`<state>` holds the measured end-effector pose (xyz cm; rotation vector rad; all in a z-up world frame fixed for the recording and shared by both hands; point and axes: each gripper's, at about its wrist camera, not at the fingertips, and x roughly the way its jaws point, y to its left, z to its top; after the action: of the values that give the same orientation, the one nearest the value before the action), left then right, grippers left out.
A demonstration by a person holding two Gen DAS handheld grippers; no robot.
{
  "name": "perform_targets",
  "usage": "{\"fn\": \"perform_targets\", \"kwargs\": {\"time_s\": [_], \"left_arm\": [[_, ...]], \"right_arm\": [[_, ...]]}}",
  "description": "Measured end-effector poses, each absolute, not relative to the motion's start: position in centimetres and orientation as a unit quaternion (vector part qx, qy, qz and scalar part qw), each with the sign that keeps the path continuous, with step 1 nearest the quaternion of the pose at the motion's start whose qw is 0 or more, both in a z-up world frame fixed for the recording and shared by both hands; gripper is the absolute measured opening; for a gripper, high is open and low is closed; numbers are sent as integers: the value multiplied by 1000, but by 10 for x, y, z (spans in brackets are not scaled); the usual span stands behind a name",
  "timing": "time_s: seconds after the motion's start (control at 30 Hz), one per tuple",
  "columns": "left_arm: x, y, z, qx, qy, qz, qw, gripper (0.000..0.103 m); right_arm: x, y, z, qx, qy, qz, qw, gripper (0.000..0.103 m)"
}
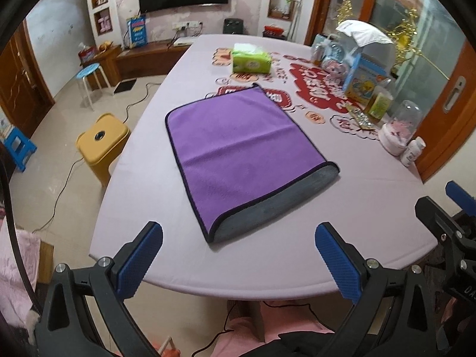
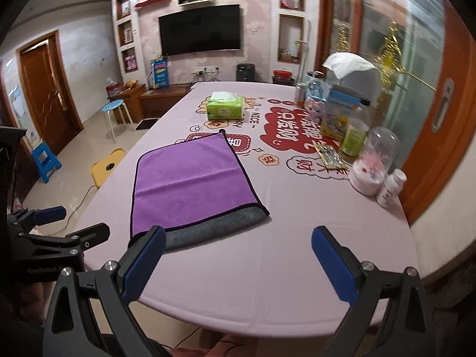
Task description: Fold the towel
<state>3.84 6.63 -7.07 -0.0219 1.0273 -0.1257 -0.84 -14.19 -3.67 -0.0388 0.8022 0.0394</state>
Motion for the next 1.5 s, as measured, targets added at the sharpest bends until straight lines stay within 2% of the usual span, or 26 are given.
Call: {"fn": "perform_targets", "kwargs": {"time_s": [0.5,1.07,1.37,1.5], "left_arm": [[88,70,-114,-16,533,4,846,102],[140,62,-193,10,602,23,798,102],[153,62,-226,4,635,32,772,102],[154,60,-234,2,644,28,765,97]], "right_arm": [[65,-144,-82,-138,384,131,903,99],[142,-155,-164,-142,451,217,854,98],[164,-162,-202,-142,494,230,826,89],[168,-163,-210,-139,507,237,817,84]]}}
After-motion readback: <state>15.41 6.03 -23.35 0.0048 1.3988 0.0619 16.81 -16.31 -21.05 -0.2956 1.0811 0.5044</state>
